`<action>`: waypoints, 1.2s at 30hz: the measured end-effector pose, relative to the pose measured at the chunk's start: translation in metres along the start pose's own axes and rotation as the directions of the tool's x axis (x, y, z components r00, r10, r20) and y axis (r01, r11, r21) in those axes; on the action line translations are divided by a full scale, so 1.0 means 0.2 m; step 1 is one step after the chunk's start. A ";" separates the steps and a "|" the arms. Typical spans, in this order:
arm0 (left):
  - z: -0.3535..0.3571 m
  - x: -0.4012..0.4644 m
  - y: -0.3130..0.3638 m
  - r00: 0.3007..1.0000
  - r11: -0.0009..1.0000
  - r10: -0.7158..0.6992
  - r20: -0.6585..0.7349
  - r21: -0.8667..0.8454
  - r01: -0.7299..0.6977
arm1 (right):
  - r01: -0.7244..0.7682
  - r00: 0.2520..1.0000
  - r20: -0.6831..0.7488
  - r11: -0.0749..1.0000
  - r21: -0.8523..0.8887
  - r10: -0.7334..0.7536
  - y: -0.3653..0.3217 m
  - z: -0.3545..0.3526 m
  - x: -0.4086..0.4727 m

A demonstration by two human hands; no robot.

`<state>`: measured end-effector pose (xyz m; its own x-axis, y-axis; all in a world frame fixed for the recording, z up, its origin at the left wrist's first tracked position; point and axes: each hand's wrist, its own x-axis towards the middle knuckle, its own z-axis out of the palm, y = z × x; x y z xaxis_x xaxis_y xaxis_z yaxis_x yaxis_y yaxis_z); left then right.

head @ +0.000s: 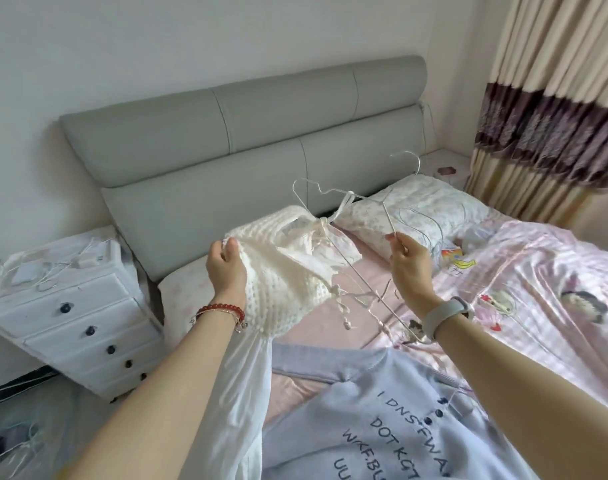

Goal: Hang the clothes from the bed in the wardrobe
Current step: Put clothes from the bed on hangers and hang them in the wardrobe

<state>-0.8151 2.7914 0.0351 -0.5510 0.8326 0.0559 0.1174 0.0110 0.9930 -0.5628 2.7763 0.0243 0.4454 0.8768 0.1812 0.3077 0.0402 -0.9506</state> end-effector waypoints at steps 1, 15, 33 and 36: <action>0.07 0.02 -0.01 1.000 1.000 -0.007 0.007 -0.008 0.008 | -0.010 1.000 -0.017 1.000 -0.009 0.010 0.04 -0.01 0.03; 0.84 0.26 0.23 0.958 0.930 0.286 -0.021 -0.234 -0.283 | -0.010 0.987 -0.159 0.989 -0.149 -0.014 0.19 -0.05 0.64; 1.03 -0.19 -1.37 0.538 0.360 -0.497 0.681 0.726 -0.586 | -0.274 0.961 -0.120 0.897 -0.346 0.247 1.48 -0.35 0.70; 1.01 -0.24 -1.45 0.524 0.323 -0.544 0.655 0.741 -0.589 | -0.260 0.960 -0.068 0.779 -0.571 0.271 1.57 -0.45 0.74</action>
<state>-0.6563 2.8608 -0.2762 0.1880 0.7932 -0.5792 0.9744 -0.0767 0.2112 -0.3253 2.8764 -0.2247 0.5682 0.8202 -0.0667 0.6035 -0.4704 -0.6438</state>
